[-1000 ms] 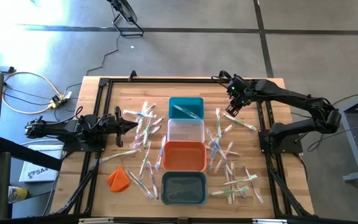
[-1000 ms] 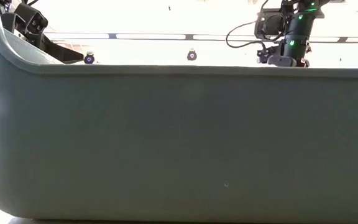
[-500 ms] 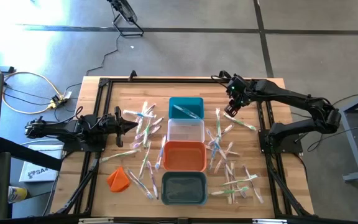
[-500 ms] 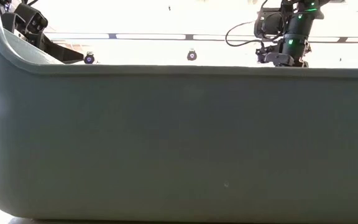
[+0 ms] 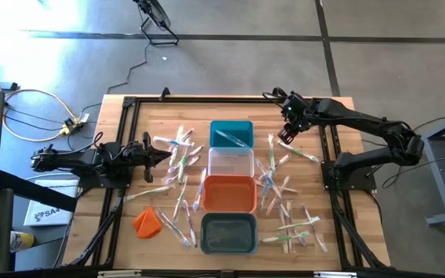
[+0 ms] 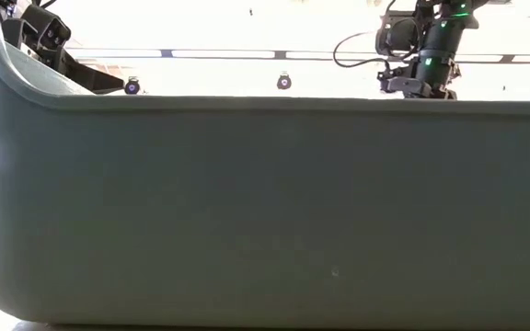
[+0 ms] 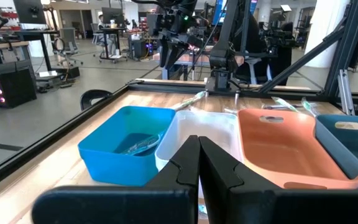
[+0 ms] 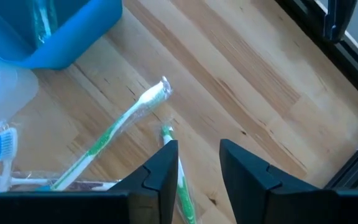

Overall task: Pick & Place Toothbrushes
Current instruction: Put the green toothbrush into the transparent bin

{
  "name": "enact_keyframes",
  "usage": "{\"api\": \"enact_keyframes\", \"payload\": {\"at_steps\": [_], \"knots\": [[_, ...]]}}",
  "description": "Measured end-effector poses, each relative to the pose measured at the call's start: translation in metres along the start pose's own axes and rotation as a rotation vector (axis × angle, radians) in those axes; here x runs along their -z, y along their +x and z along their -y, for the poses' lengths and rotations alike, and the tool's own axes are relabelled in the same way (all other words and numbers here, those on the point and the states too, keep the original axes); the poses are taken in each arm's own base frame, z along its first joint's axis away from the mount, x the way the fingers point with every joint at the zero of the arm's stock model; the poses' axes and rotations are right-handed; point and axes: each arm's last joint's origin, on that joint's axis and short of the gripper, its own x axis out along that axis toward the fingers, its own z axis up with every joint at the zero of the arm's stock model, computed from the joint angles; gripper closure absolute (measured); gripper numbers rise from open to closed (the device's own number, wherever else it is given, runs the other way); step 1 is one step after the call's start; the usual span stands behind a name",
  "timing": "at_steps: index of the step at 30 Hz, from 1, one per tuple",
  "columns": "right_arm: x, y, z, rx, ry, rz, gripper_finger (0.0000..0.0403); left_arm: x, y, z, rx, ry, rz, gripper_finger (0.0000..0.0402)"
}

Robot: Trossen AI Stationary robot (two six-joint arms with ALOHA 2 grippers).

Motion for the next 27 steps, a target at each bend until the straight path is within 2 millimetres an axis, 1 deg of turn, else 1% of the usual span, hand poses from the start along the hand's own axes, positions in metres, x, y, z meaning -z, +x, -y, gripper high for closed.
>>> {"api": "enact_keyframes", "payload": {"at_steps": [4, 10, 17, 19, 24, 27], "knots": [[-0.001, 0.0, 0.0, -0.009, -0.006, 0.014, 0.0292, 0.0, 0.0, 0.0, 0.0, -0.001, 0.001, 0.0401], [-0.001, 0.0, -0.005, -0.094, 0.012, -0.003, 0.0292, 0.0, 0.0, 0.0, 0.0, 0.0, -0.002, 0.0401], [0.002, 0.0, -0.008, -0.1, -0.006, -0.02, 0.0292, 0.0, 0.0, 0.0, 0.001, 0.0, -0.002, 0.0401], [0.004, 0.005, -0.009, -0.101, -0.009, -0.018, 0.0292, 0.0, 0.0, 0.0, 0.001, 0.0, -0.002, 0.0401], [0.028, 0.033, -0.008, -0.087, 0.007, -0.092, 0.0292, 0.0, 0.0, 0.0, 0.0, 0.0, -0.003, 0.0401], [0.038, 0.046, -0.008, -0.084, 0.032, -0.114, 0.0292, 0.0, 0.0, 0.0, 0.001, 0.0, -0.002, 0.0401]]}}
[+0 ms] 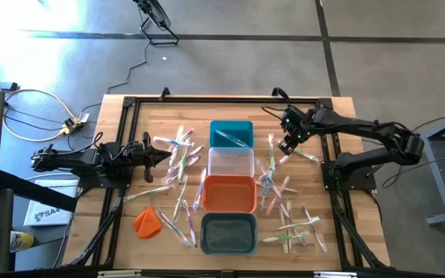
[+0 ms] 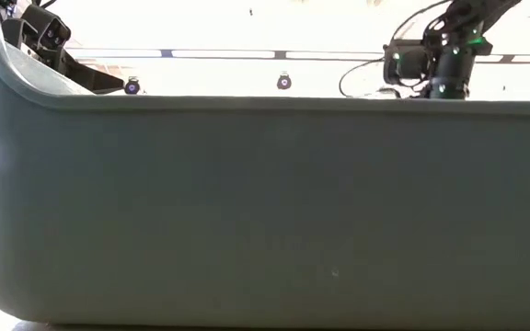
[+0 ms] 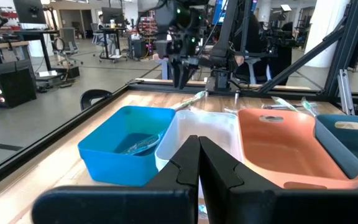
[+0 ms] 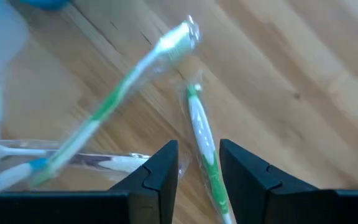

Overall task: Pick & Place Toothbrushes
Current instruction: Put the green toothbrush into the transparent bin

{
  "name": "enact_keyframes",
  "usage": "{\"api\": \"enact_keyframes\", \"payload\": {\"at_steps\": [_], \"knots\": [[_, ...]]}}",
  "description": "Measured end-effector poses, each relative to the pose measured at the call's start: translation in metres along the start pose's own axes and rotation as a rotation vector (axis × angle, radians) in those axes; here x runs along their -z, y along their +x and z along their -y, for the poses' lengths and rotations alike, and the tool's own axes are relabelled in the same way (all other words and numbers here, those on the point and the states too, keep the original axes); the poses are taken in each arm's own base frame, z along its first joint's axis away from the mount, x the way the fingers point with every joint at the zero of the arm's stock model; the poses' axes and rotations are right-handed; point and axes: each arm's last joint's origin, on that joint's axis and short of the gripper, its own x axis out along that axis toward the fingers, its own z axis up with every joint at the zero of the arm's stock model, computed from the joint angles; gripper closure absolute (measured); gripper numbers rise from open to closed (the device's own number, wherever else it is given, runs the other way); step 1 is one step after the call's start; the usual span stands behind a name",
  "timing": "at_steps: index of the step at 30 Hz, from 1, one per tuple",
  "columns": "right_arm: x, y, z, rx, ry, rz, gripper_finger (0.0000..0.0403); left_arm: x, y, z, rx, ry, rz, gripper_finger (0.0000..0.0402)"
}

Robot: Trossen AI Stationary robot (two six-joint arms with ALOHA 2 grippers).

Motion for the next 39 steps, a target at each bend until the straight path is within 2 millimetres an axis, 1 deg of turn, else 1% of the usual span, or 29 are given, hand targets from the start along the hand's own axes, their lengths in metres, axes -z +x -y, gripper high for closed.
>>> {"api": "enact_keyframes", "payload": {"at_steps": [7, 14, 22, 32, 39], "knots": [[0.007, 0.014, 0.001, -0.011, 0.002, 0.011, 0.0292, 0.0, 0.0, 0.0, 0.0, 0.0, -0.001, 0.0401], [0.011, 0.02, 0.002, -0.007, 0.0, 0.018, 0.0292, 0.0, 0.0, 0.0, 0.0, 0.0, 0.0, 0.0401], [0.022, 0.034, 0.006, 0.043, 0.0, 0.029, 0.0292, 0.0, 0.0, 0.0, 0.0, 0.0, -0.001, 0.0401], [0.031, 0.045, 0.009, 0.045, 0.0, 0.027, 0.0292, 0.0, 0.0, 0.0, 0.0, 0.0, -0.001, 0.0401], [0.032, 0.046, 0.009, 0.046, 0.001, 0.024, 0.0292, 0.0, 0.0, 0.0, 0.0, 0.0, 0.0, 0.0401]]}}
